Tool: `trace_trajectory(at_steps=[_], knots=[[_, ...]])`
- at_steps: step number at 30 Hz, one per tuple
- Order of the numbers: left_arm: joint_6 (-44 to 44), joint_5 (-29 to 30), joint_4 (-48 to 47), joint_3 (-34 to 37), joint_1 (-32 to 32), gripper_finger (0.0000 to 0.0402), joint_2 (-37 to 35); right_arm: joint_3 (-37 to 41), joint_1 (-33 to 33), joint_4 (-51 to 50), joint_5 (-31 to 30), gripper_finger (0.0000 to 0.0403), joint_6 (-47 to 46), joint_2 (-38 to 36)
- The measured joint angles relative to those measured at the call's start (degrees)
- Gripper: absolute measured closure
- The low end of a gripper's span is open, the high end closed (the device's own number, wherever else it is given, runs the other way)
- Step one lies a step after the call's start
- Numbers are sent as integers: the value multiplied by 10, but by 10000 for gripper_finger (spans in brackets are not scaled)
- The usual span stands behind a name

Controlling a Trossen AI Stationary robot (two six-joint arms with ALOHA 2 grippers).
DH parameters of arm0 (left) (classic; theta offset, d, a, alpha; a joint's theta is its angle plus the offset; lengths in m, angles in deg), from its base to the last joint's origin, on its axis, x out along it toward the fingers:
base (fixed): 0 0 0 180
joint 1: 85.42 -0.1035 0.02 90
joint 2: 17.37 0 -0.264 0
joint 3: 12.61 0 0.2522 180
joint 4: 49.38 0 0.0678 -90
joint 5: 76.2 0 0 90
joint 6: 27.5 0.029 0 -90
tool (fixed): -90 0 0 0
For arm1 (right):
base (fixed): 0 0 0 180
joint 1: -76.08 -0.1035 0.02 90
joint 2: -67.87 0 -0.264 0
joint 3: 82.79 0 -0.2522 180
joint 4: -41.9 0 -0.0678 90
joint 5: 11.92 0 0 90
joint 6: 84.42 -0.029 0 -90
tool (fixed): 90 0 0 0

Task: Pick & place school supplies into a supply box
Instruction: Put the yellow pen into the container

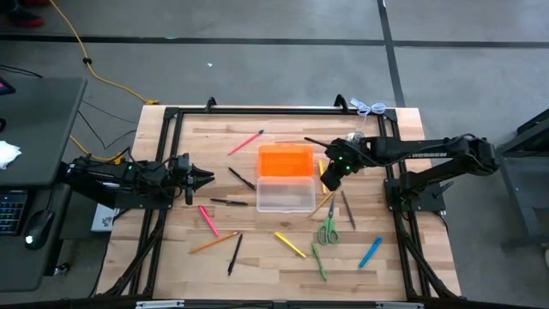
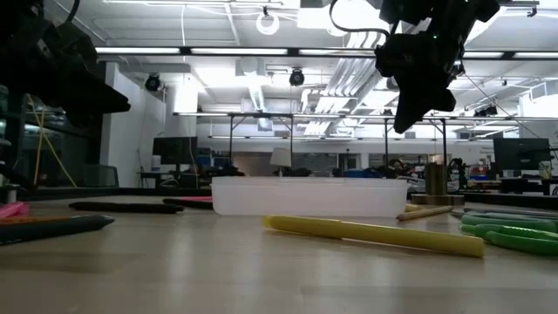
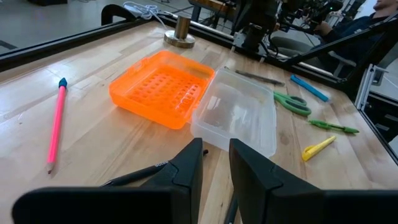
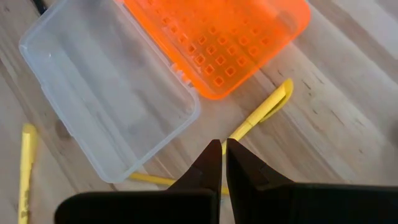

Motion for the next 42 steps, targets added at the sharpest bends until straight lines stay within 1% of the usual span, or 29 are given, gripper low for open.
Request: trace_trajectory(at_steps=[3, 8, 11, 15, 20, 25, 33, 42], knots=[[0, 0, 1, 0, 0, 291, 0, 0, 0, 0, 6, 402, -16, 0], [0, 0, 1, 0, 0, 291, 0, 0, 9, -1, 28, 400, -83, 6], [0, 0, 2, 0, 0, 291, 0, 0, 9, 0, 36, 388, -91, 21], [0, 0, 2, 0, 0, 291, 0, 0, 9, 2, 54, 361, -101, 46], [0, 0, 2, 0, 0, 291, 0, 0, 11, 24, 64, 327, -90, 79], [0, 0, 2, 0, 0, 291, 0, 0, 19, 36, 70, 310, -71, 107], [0, 0, 2, 0, 0, 291, 0, 0, 32, 37, 67, 306, -42, 147], [0, 0, 2, 0, 0, 291, 0, 0, 37, 39, 59, 306, -39, 153]])
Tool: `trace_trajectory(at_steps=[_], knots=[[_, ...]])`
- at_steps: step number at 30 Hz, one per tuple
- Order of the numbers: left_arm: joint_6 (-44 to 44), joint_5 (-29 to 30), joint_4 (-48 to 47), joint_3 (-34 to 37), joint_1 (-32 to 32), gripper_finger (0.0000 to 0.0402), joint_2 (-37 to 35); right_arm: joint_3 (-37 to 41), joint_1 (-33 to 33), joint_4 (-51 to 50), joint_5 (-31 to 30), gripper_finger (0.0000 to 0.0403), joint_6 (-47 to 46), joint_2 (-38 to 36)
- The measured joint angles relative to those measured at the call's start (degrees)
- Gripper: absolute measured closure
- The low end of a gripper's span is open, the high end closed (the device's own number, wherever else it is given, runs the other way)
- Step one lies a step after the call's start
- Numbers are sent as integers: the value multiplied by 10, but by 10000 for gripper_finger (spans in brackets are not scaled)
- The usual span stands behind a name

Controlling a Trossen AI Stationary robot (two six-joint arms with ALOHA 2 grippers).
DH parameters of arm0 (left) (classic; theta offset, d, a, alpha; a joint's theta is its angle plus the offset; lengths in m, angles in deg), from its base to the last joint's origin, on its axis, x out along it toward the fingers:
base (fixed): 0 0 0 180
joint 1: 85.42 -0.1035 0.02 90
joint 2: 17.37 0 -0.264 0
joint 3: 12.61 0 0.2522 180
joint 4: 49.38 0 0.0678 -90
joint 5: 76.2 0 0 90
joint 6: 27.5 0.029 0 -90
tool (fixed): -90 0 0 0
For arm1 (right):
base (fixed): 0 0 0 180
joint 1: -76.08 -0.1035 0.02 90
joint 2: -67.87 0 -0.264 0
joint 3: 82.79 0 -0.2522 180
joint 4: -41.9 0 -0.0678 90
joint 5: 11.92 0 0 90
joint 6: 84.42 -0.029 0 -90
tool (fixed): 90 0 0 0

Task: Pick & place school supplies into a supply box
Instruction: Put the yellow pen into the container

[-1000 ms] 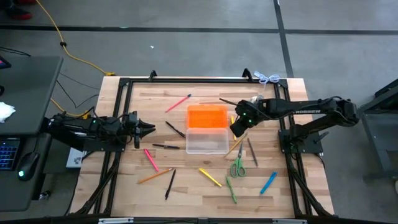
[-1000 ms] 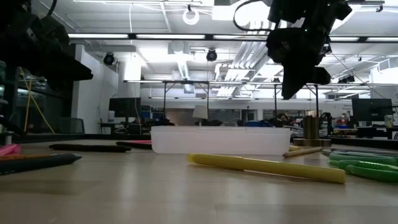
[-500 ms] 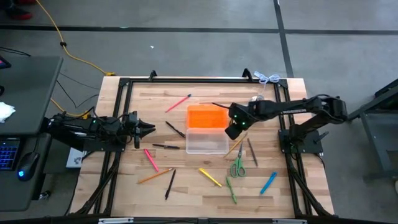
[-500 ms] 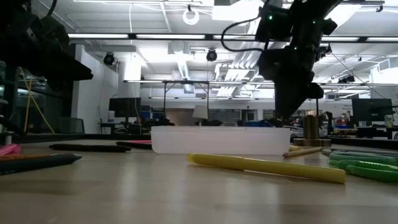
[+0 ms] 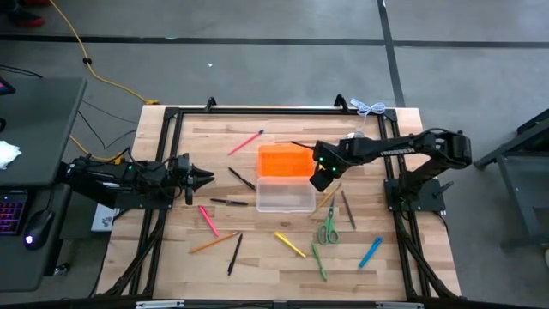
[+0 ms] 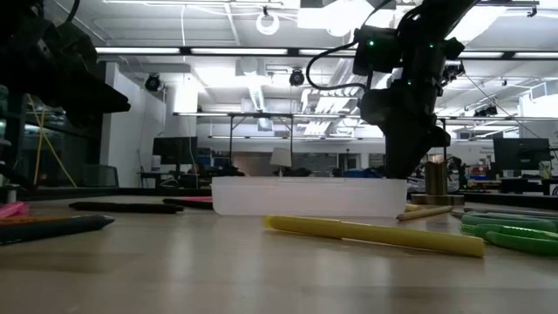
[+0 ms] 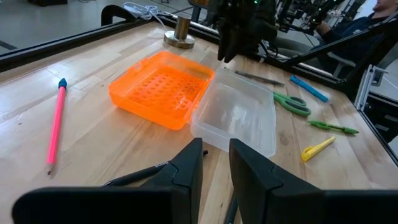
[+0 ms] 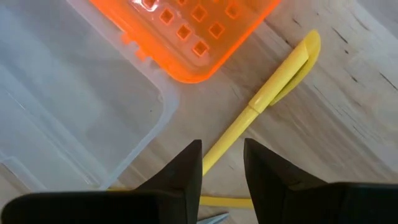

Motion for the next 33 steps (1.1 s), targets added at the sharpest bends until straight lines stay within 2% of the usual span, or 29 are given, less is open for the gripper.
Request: trace_trajectory(at_steps=[19, 33], knots=[[0, 0, 0, 0, 0, 291, 0, 0, 0, 13, 9, 306, -8, 0], [0, 0, 0, 0, 0, 291, 0, 0, -1, 90, 56, 306, -20, 0]])
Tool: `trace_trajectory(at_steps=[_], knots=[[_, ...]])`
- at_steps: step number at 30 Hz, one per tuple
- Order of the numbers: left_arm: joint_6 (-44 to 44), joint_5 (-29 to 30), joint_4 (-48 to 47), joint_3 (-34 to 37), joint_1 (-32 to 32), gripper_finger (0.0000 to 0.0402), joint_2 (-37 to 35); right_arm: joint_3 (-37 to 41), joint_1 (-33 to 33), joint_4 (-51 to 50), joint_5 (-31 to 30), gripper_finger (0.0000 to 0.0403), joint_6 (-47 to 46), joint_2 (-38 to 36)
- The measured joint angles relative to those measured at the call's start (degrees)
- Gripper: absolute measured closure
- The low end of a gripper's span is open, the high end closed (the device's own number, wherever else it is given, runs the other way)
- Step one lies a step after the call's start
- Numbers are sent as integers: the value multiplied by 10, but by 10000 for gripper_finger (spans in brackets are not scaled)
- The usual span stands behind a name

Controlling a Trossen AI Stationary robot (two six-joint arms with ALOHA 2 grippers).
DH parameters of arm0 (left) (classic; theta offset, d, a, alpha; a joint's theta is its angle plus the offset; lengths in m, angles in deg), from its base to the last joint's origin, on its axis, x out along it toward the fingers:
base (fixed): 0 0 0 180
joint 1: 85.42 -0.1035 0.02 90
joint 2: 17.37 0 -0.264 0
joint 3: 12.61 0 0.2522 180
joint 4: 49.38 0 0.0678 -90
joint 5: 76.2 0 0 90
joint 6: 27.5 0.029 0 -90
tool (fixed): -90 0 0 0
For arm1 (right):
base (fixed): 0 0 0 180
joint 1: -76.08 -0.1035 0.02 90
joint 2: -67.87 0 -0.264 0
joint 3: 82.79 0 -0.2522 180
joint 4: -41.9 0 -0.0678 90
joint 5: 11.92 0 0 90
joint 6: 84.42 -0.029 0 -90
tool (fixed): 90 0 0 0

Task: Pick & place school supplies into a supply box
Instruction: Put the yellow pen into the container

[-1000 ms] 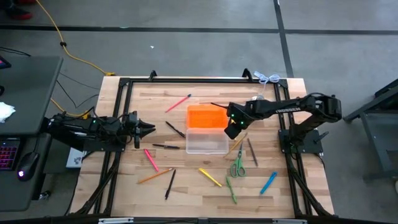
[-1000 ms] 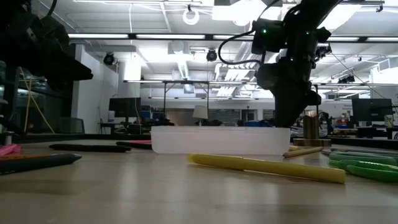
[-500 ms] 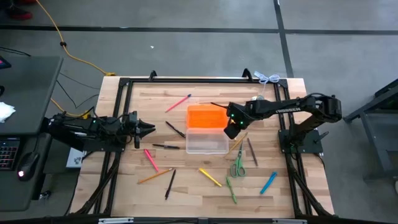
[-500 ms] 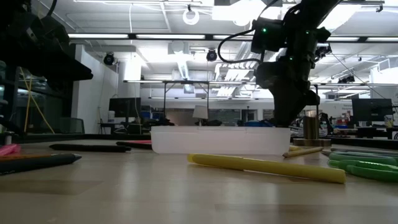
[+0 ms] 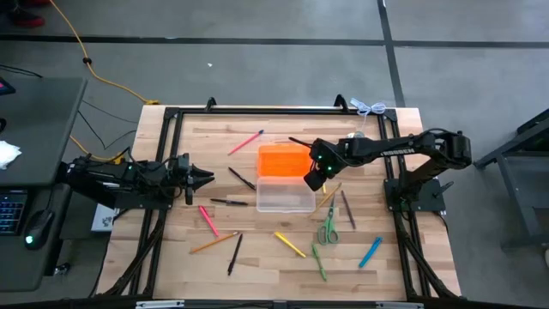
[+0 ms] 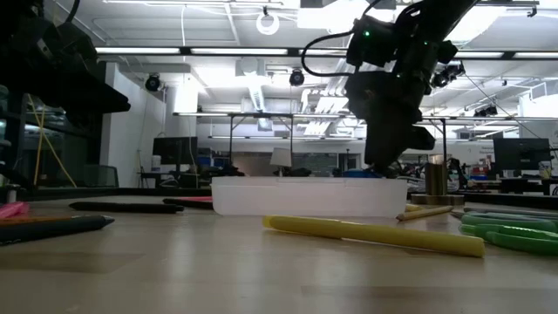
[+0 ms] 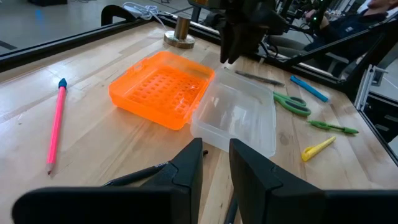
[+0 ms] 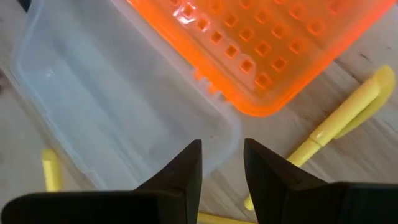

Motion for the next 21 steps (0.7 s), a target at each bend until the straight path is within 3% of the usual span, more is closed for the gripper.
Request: trace_trajectory(at_steps=[11, 21], knots=[[0, 0, 0, 0, 0, 291, 0, -6, -12, -15, 16, 293, -14, 0], [3, 0, -2, 0, 0, 291, 0, -75, -22, -117, -36, 274, -6, 0]])
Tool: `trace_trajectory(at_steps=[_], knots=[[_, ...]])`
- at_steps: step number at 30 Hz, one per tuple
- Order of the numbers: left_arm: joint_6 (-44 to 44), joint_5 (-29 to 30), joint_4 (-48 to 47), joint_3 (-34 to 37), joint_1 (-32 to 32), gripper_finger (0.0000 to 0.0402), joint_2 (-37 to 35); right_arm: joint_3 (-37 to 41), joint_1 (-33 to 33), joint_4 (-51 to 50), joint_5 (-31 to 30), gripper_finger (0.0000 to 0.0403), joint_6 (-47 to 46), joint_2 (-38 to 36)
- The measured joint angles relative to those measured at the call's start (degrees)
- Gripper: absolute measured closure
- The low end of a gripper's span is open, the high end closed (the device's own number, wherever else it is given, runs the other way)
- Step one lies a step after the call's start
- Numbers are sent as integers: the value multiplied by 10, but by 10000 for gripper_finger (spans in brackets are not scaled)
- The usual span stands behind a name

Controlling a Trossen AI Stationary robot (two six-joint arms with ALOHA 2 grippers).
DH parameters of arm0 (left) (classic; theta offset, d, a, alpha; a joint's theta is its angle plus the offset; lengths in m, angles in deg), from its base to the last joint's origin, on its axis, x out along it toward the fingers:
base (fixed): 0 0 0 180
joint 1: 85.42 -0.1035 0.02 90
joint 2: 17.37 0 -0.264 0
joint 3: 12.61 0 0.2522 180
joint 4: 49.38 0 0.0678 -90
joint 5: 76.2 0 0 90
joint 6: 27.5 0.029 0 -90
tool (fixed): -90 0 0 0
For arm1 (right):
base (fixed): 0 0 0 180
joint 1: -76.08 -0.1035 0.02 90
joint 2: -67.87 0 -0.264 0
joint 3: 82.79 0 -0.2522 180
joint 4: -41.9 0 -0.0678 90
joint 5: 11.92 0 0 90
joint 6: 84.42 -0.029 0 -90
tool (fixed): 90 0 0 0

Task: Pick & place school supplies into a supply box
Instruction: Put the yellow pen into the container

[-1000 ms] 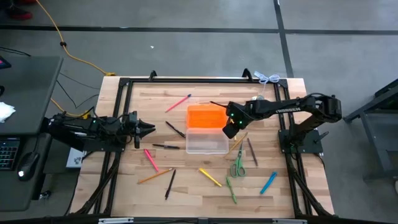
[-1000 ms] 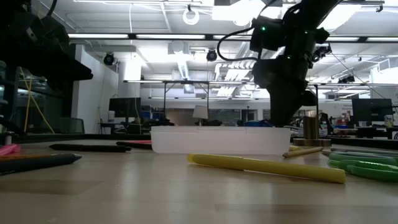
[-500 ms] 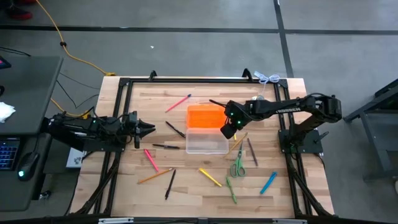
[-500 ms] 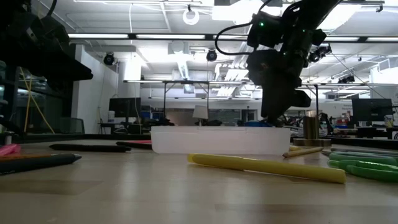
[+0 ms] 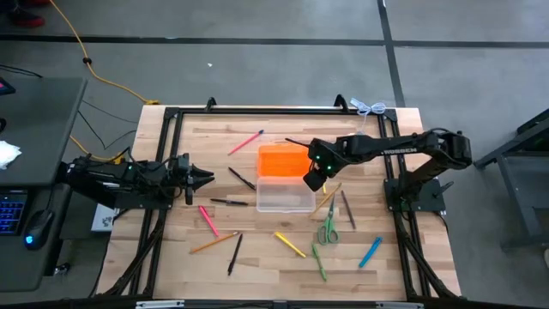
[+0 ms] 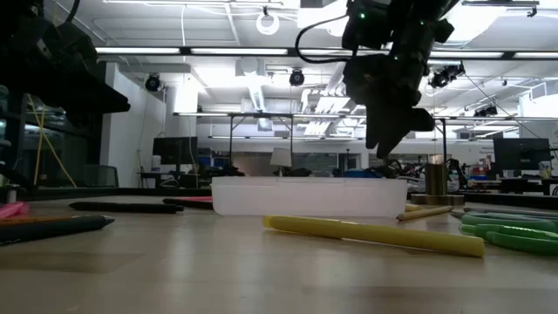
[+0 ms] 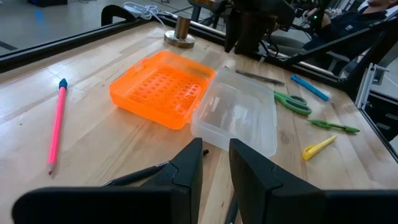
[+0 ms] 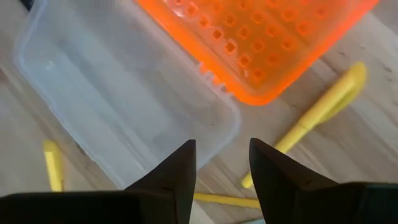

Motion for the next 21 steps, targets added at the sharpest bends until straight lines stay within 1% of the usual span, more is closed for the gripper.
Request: trace_trajectory(at_steps=[5, 10, 21], knots=[[1, 0, 0, 0, 0, 291, 0, -15, 0, -35, -9, 272, -2, 0], [1, 0, 0, 0, 0, 291, 0, -16, 0, -48, -9, 272, -5, 0], [1, 0, -1, 0, 0, 291, 0, -16, 0, -47, 28, 272, -6, 0]])
